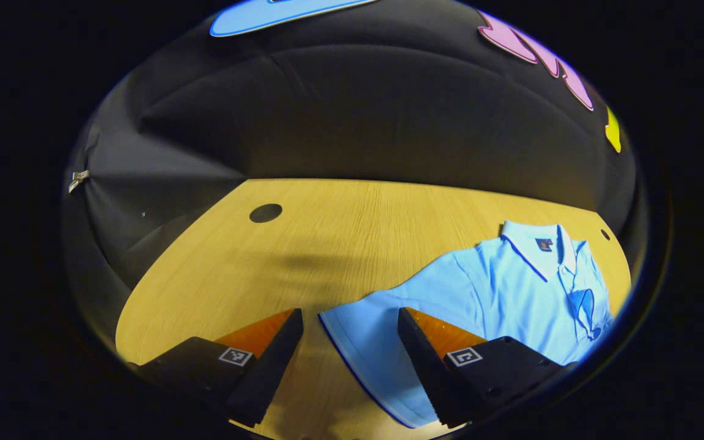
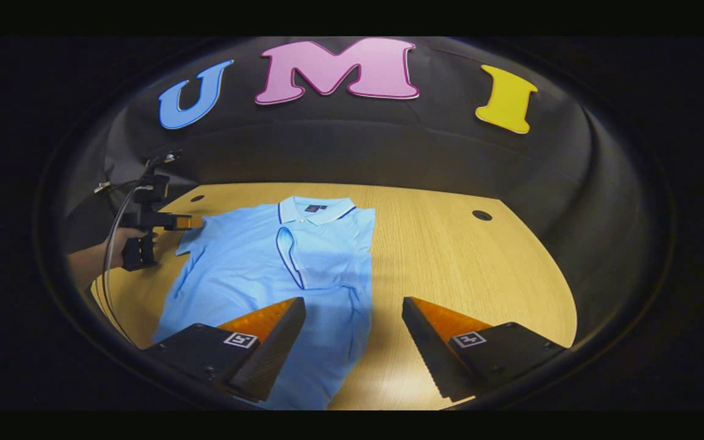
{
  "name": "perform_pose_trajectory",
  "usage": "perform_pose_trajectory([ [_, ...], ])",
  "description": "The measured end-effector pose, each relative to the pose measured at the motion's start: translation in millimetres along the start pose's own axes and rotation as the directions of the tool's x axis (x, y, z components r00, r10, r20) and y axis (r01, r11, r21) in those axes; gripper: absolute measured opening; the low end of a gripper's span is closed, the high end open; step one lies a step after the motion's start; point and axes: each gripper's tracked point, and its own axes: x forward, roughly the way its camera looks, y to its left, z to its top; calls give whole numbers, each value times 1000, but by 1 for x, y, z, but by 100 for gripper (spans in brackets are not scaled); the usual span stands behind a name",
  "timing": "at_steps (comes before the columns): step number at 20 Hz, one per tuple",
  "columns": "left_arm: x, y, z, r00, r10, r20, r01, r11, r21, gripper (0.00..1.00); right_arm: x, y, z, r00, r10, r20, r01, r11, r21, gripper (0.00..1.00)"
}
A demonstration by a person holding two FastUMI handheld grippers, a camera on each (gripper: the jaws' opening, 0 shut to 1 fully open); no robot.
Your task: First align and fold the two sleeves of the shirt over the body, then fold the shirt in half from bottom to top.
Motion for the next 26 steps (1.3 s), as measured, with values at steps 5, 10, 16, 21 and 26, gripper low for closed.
perform_pose_trajectory([
  [5,6,-21,2,997,-72,-4,72,997,40,79,-1,-8,-3,1000,0,0,0,999,49,99],
  [10,7,-38,5,996,-95,0,94,994,62,8,2,-16,-8,1000,-5,11,4,996,84,99],
  [16,-1,-42,16,998,-56,12,55,996,69,6,1,-30,-14,1000,-6,10,5,995,100,99],
  [21,-29,-79,62,994,-93,58,88,992,94,6,-2,-48,-9,1000,-12,23,9,992,123,99],
  [26,-64,-146,89,979,-179,94,164,976,146,6,-11,-61,4,999,-9,50,3,991,132,99],
])
